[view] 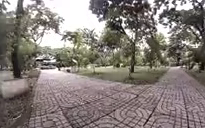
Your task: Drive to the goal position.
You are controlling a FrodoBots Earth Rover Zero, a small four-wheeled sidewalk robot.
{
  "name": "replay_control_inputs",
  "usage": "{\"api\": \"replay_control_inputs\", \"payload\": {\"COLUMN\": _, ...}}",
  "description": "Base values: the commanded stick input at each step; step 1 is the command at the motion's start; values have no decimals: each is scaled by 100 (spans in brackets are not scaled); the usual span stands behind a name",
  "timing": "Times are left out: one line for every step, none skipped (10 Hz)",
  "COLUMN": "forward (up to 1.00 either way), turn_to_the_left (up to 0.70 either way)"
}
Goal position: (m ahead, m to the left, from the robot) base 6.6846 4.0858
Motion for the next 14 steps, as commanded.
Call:
{"api": "replay_control_inputs", "payload": {"forward": 70, "turn_to_the_left": 0}}
{"api": "replay_control_inputs", "payload": {"forward": 70, "turn_to_the_left": 12}}
{"api": "replay_control_inputs", "payload": {"forward": 70, "turn_to_the_left": 23}}
{"api": "replay_control_inputs", "payload": {"forward": 70, "turn_to_the_left": 8}}
{"api": "replay_control_inputs", "payload": {"forward": 70, "turn_to_the_left": 27}}
{"api": "replay_control_inputs", "payload": {"forward": 70, "turn_to_the_left": 13}}
{"api": "replay_control_inputs", "payload": {"forward": 70, "turn_to_the_left": 21}}
{"api": "replay_control_inputs", "payload": {"forward": 70, "turn_to_the_left": 7}}
{"api": "replay_control_inputs", "payload": {"forward": 70, "turn_to_the_left": 12}}
{"api": "replay_control_inputs", "payload": {"forward": 70, "turn_to_the_left": 24}}
{"api": "replay_control_inputs", "payload": {"forward": 70, "turn_to_the_left": 0}}
{"api": "replay_control_inputs", "payload": {"forward": 70, "turn_to_the_left": 0}}
{"api": "replay_control_inputs", "payload": {"forward": 70, "turn_to_the_left": 16}}
{"api": "replay_control_inputs", "payload": {"forward": 70, "turn_to_the_left": 18}}
